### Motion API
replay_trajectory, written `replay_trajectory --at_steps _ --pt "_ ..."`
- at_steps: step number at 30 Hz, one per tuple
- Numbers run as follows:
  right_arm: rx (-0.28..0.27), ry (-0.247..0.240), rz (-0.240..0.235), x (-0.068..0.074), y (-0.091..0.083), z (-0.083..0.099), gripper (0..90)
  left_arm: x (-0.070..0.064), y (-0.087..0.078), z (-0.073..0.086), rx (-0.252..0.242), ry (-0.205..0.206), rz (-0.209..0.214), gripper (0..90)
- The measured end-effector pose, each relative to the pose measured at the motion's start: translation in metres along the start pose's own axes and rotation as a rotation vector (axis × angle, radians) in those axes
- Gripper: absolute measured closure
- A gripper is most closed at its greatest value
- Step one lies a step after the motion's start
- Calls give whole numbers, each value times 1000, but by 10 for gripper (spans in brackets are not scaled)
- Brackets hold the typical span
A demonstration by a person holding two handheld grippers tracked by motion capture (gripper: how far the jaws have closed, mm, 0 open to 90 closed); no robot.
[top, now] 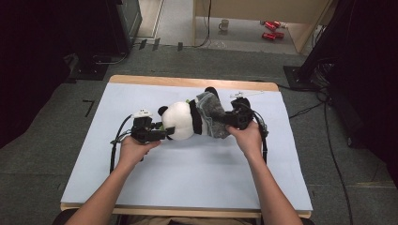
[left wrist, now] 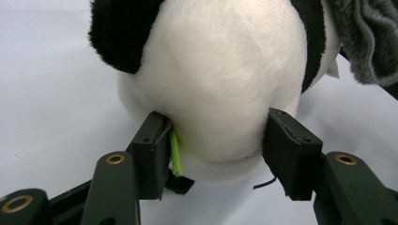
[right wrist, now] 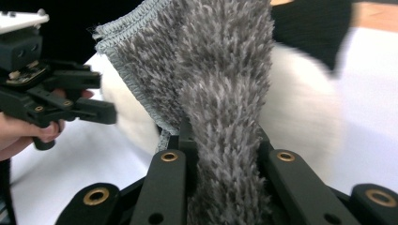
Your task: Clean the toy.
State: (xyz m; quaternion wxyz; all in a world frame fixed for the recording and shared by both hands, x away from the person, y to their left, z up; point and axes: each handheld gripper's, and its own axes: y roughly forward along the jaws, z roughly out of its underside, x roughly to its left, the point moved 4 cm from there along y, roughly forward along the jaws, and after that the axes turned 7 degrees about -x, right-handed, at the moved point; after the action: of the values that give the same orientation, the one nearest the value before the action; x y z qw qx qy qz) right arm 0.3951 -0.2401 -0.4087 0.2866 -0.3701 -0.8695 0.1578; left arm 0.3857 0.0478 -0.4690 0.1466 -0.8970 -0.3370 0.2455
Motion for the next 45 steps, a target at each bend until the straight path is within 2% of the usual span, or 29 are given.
replay_trajectory --at_steps 8,11,14,16,19,21,24,27,29,31,33,35,38,42,44,45 --pt "-70 38 71 -24 -27 -7 770 2 0 0 0 15 -1 450" --pt "-71 45 91 -33 -27 -4 770 3 1 0 -5 19 3 450" --pt "-49 54 77 -37 -20 2 769 4 1 1 -11 30 9 448" --pt "-31 66 60 -37 -13 8 770 6 2 1 -10 16 21 448" --pt "-45 94 18 -34 -6 12 775 9 2 0 -7 -41 35 514" --pt "-44 81 4 -29 -5 11 778 9 2 -1 -4 -41 42 577" --pt "-41 60 -34 -21 -4 10 779 6 0 -5 -1 -41 65 621" --pt "-33 32 -17 -16 -4 7 779 4 -4 -10 5 -41 70 631" --pt "-45 22 -23 -11 -7 2 779 3 -3 -9 10 -24 42 621" --pt "-56 1 -32 -3 -8 -2 778 2 -1 -7 14 12 26 613" --pt "-52 -47 1 4 -2 -2 776 3 -1 -6 12 36 7 598" --pt "-40 -89 51 6 4 -1 776 5 0 -6 7 35 2 564" --pt "-35 -90 74 1 8 1 778 7 0 -5 -3 32 11 501" --pt "-38 -93 77 -2 10 1 778 8 0 -4 -8 61 19 402" --pt "-42 -94 76 -2 10 1 778 9 -1 -2 5 102 17 357" --pt "-45 -94 75 -2 11 1 778 9 -2 1 -3 124 16 347"
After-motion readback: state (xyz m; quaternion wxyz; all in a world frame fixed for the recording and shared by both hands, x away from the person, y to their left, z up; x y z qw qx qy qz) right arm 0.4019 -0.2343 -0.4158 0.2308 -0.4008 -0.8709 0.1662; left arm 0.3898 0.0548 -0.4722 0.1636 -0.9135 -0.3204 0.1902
